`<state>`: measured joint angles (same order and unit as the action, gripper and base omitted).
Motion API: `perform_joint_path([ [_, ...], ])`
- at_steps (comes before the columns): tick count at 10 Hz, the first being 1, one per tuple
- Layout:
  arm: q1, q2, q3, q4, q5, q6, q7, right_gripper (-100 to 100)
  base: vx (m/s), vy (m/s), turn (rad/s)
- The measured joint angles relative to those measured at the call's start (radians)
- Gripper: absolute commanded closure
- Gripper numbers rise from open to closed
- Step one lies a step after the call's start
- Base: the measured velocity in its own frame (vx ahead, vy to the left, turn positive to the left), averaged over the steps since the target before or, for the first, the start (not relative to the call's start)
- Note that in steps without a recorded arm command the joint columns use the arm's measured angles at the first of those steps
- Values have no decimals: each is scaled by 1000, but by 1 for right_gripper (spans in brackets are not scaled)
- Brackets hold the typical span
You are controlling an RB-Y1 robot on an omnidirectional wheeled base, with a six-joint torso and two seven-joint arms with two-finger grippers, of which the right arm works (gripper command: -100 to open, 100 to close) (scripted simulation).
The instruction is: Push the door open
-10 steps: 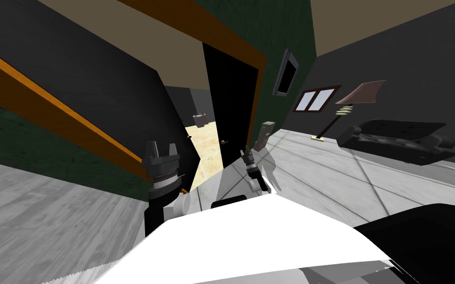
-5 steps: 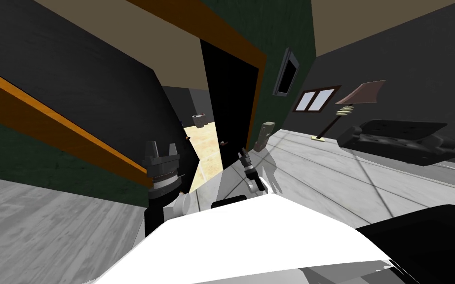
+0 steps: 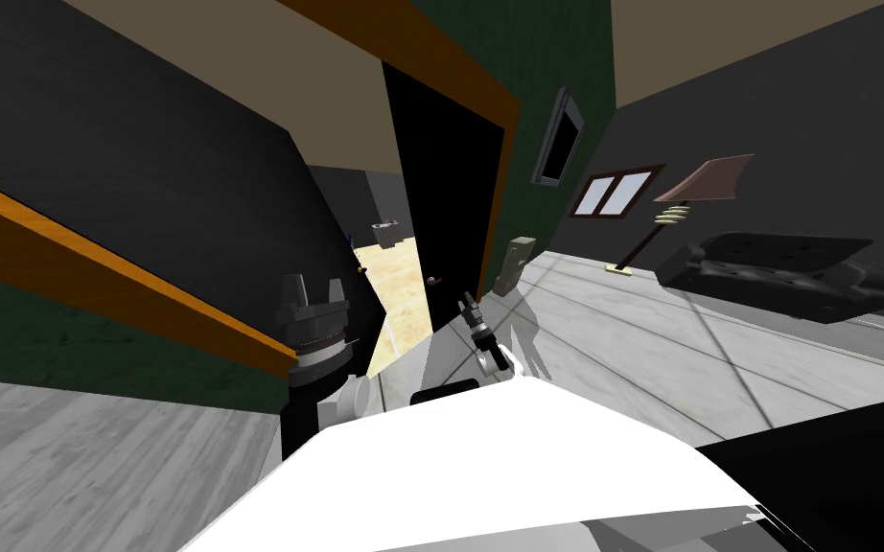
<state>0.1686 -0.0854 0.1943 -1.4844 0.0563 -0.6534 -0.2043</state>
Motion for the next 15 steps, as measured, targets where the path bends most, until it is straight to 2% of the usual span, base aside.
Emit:
perform_joint_path([
  [9,-107,-9,61,277,29,-57,-10,-100,100,-12,-13],
  [12,-133,-14,82,341,38,-63,-16,-100,86,-18,-9],
  [15,-160,-16,93,411,43,-81,-19,-100,74,-10,-12],
])
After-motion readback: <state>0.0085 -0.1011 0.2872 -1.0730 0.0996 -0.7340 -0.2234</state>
